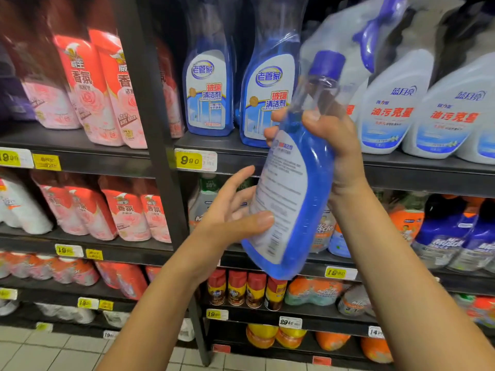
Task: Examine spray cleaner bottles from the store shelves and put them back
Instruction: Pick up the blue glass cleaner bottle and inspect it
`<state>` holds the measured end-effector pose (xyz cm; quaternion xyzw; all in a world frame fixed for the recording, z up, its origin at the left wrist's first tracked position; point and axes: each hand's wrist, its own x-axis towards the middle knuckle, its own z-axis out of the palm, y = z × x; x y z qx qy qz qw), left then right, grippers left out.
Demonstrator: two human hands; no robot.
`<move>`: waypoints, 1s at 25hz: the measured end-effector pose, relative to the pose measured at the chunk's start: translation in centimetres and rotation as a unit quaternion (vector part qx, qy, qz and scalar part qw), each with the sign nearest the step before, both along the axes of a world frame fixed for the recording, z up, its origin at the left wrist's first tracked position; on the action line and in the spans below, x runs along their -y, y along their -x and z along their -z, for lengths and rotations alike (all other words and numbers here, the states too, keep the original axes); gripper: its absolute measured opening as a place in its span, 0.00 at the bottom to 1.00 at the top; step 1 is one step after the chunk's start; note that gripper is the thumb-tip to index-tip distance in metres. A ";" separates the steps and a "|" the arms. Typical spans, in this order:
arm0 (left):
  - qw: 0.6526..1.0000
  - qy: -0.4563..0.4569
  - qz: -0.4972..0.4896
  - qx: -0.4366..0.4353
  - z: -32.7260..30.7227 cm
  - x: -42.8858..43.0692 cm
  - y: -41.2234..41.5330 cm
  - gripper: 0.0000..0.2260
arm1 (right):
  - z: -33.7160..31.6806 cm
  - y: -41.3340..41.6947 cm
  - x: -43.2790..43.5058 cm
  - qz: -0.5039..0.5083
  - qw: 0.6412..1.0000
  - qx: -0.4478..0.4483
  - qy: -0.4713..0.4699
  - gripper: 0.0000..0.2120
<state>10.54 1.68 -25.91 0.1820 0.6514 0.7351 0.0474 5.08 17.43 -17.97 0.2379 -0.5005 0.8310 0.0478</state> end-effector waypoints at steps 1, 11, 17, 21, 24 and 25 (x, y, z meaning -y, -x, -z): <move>1.000 -0.012 0.017 0.013 -0.2 0.0 0.1 0.41 | -0.3 0.0 0.1 -0.062 0.998 0.011 0.008 0.31; 0.993 -0.110 0.034 0.001 1.6 -2.0 -0.8 0.24 | 0.0 -0.1 -0.6 -0.146 0.987 0.072 0.000 0.17; 0.998 -0.065 -0.006 -0.010 2.2 -2.0 -1.2 0.25 | -0.5 0.4 -1.5 -0.150 0.985 0.079 0.029 0.42; 0.996 -0.088 0.003 0.021 1.9 -2.0 -1.5 0.24 | -0.2 1.2 -1.6 -0.183 0.978 0.083 0.048 0.45; 0.994 -0.099 0.015 0.051 1.1 -1.7 -1.8 0.23 | -0.5 1.6 -1.2 -0.182 0.978 0.086 0.052 0.36; 0.992 -0.104 0.025 0.063 0.6 -1.6 -2.0 0.22 | -0.7 1.8 -1.0 -0.176 0.979 0.089 0.044 0.30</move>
